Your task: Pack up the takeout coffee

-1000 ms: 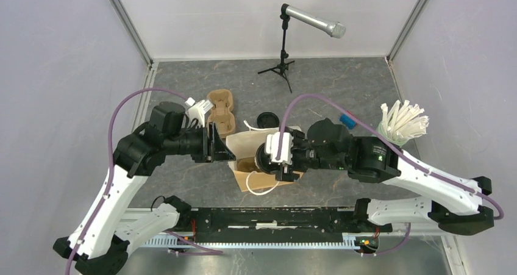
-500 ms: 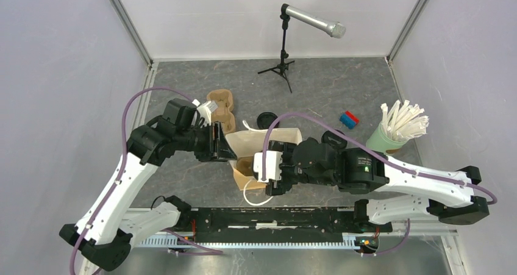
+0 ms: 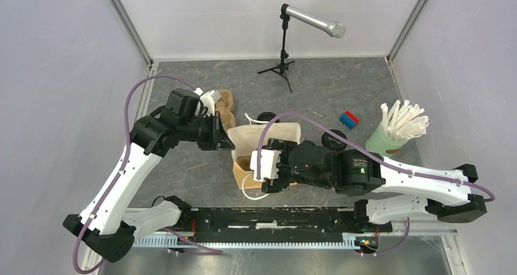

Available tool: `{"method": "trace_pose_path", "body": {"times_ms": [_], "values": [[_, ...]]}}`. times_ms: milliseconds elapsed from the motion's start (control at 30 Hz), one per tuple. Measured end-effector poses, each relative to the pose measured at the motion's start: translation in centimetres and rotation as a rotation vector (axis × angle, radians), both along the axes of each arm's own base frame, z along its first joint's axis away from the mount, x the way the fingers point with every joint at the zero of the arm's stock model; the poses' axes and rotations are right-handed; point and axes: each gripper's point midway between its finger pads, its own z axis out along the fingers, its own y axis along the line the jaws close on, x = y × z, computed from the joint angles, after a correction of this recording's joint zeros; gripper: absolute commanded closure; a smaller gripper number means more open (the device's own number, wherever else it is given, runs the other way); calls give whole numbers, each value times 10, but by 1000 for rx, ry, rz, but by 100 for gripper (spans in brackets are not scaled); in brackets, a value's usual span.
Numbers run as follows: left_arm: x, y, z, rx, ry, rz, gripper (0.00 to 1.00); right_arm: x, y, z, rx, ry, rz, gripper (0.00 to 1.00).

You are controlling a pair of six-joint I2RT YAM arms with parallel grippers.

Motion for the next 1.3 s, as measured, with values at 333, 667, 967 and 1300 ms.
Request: {"method": "trace_pose_path", "body": {"times_ms": [333, 667, 967, 1300], "values": [[29, -22, 24, -87, -277, -145, 98, 38, 2, 14, -21, -88, -123, 34], [34, -31, 20, -146, -452, -236, 98, 66, -4, 19, -84, -155, -155, 31], [24, -29, 8, -152, -452, -260, 97, 89, -18, 41, -88, -182, -197, 34], [19, -30, 6, -153, -507, -338, 98, 81, -10, 7, -106, -151, -138, 33]]}}
